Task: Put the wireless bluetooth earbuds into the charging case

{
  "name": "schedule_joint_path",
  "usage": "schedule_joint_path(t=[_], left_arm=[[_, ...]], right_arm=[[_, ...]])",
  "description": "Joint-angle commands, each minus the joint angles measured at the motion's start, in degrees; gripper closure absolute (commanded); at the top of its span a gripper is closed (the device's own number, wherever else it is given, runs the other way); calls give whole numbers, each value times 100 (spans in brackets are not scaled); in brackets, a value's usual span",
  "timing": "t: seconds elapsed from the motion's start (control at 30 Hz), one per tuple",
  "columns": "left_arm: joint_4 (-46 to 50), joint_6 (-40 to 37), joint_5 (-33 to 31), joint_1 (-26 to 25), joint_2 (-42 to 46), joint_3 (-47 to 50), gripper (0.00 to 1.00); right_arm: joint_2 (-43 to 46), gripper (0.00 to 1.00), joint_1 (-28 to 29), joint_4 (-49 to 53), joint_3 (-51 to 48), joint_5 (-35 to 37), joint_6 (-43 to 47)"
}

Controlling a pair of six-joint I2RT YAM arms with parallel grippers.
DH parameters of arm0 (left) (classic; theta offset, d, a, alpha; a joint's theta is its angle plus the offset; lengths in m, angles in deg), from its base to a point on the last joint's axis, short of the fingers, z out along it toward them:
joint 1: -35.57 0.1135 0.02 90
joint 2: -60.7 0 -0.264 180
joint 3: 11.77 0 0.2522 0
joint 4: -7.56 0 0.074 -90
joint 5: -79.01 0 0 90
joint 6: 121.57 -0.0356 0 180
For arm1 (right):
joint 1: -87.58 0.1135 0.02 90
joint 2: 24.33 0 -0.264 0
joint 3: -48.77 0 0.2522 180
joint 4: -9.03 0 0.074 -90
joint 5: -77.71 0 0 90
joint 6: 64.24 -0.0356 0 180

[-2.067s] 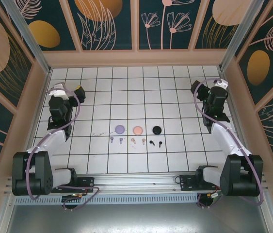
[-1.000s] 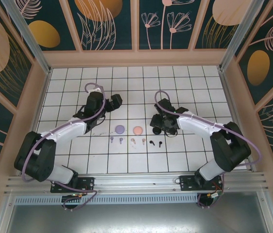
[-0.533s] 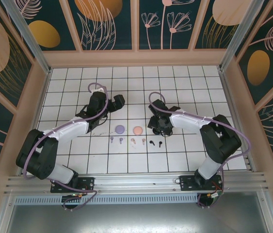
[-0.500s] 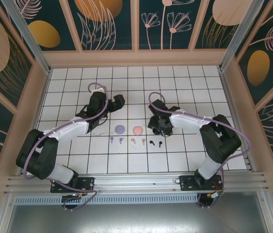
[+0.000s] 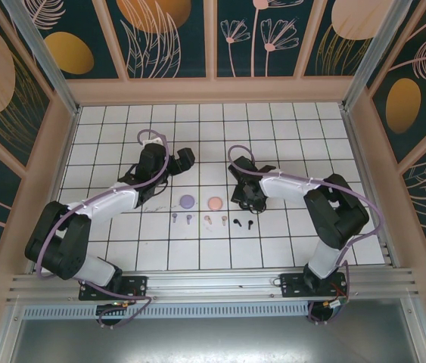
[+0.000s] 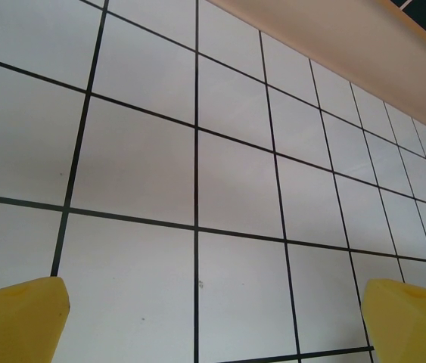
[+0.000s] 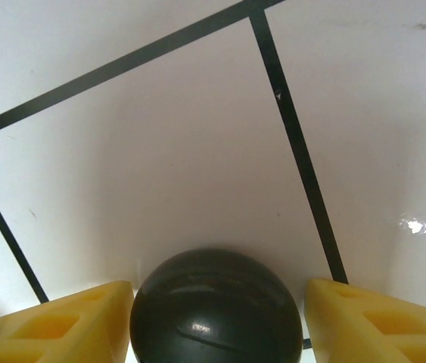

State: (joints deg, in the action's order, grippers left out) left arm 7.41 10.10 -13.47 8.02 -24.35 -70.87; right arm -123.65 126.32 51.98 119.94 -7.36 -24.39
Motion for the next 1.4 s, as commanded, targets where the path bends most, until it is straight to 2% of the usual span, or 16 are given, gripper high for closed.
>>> schedule_joint_path(t=[0.0,0.13,0.3,0.43,0.57,0.73,0.93,1.17,1.37], left_arm=[[-162,18,-97,-40,138,111,1],[-110,20,89,-46,178,77,1],[90,497,26,-48,230,43,1],[133,599,128,-49,321,26,1],[-86,544,373,-49,378,49,2],[-852,392,983,-49,519,235,1],[-2430,569,1797,-78,507,713,1],[-3635,617,1884,-656,-105,703,3],[-4453,664,1773,-1190,-994,382,14]], right_arm=[[-253,39,63,-178,63,-12,36],[-224,42,56,-281,39,-16,92],[-109,55,57,-465,-82,-104,143],[120,64,55,-695,-222,-175,144],[436,65,39,-817,-310,-163,55],[980,65,-175,-860,-197,-219,-8],[1382,65,-707,-877,248,-386,-153],[1531,65,-1238,-1231,529,-1191,-918],[1557,65,-1270,-1431,571,-1366,-1488]])
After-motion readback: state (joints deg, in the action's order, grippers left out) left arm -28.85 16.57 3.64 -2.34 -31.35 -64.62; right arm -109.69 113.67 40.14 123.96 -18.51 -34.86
